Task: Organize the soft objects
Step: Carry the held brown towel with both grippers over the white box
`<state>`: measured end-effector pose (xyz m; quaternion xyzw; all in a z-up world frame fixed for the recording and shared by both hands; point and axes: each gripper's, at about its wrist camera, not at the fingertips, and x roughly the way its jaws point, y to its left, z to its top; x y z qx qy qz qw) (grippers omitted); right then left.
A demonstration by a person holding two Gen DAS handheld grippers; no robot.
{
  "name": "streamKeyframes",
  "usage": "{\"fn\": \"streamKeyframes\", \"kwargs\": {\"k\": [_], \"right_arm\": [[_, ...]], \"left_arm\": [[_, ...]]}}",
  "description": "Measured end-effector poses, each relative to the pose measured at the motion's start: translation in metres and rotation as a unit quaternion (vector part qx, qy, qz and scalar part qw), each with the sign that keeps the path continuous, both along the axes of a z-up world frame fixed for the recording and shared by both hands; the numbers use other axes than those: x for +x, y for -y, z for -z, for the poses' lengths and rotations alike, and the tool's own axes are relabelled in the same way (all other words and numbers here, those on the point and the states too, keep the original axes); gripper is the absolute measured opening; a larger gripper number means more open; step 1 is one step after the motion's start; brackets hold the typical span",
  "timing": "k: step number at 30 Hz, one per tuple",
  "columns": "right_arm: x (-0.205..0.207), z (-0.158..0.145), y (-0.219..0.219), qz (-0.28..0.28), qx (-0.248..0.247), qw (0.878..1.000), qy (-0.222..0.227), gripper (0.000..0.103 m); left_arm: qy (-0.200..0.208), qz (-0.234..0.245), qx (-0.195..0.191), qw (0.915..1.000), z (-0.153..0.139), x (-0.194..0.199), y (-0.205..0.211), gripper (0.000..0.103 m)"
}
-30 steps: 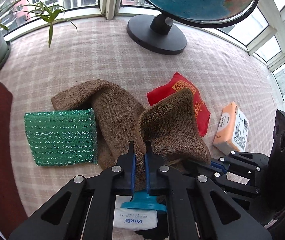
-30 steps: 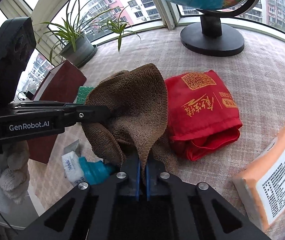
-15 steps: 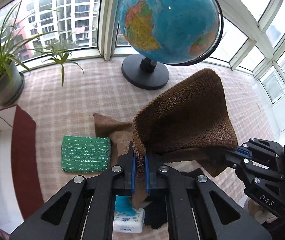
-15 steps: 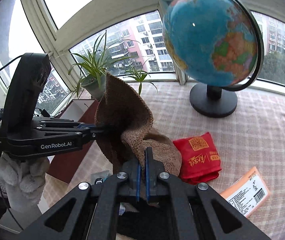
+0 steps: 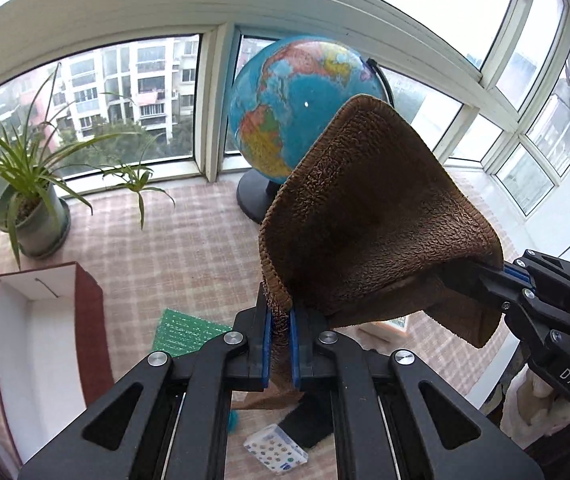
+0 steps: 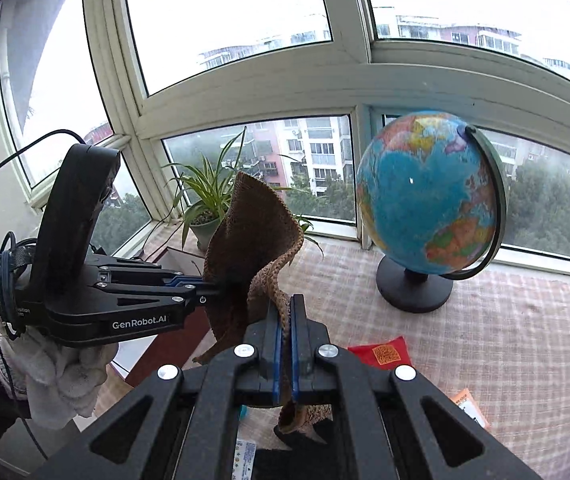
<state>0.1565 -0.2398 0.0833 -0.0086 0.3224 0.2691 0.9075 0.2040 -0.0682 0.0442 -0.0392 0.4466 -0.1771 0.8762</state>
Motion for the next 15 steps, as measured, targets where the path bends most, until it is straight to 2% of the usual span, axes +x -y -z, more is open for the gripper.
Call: {"fn": "streamKeyframes", "kwargs": {"k": [9, 15], "right_arm": [[-0.014, -0.035, -0.039, -0.017, -0.007, 1.0, 0.022, 0.003], [-0.022, -0.069, -0.089, -0.051, -0.009, 0.997, 0.052, 0.002]], "left_arm": [[0.026, -0.015, -0.001, 0.9995, -0.032, -0.02, -0.037, 0.006], [0.055, -0.046, 0.008, 0.9974, -0.063, -0.038, -0.084, 0.006]]}}
